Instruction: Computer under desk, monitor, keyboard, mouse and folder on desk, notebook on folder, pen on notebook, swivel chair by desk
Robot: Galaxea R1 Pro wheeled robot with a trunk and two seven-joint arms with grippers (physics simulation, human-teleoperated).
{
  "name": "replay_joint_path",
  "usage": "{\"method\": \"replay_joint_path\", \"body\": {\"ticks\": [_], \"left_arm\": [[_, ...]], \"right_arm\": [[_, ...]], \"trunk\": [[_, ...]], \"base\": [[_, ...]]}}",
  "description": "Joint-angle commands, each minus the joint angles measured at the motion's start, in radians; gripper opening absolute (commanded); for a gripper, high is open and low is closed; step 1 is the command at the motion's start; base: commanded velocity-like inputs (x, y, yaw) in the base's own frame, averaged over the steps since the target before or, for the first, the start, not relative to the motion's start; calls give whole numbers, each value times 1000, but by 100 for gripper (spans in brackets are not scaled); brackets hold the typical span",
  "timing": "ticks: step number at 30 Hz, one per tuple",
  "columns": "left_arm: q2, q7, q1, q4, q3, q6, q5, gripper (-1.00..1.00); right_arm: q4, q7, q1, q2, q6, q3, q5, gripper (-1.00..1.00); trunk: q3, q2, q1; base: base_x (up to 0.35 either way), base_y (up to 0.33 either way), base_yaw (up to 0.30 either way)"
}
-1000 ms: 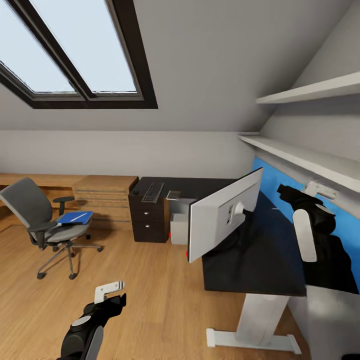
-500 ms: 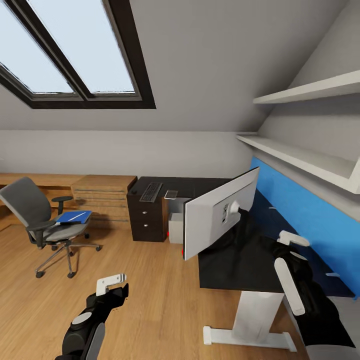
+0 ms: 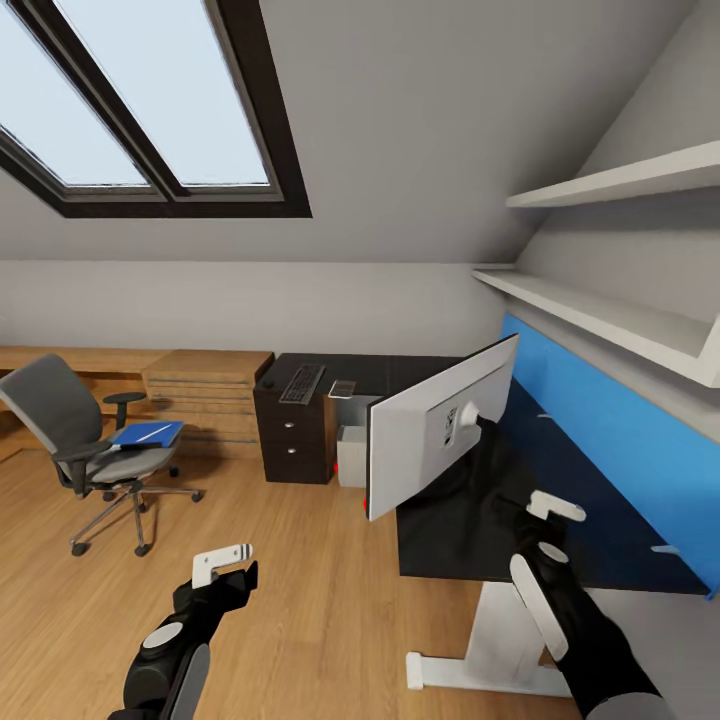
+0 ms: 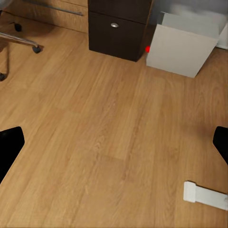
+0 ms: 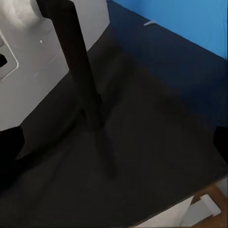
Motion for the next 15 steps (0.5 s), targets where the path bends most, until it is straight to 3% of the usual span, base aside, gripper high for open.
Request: {"method": "replay_joint_path", "body": {"ticks": [1,6,15], "left_arm": [[-1,7,-1,-1,0,4,11,100],[-2,7,-1,0,-1,4,12,100],[-3,7,-1,0,-3,4,12,100]], "right_arm": [[15,-8,-1,-2,-34,8,-4,100],[108,-7,0,-4,-249,25,16,100],[157,-7,0,-2,-300,47,86,100]], "trunk": [[-1,-2,1],[-1,-2,1],[-1,-2,1]], "base": [[0,0,0],[0,0,0],[0,0,0]]}}
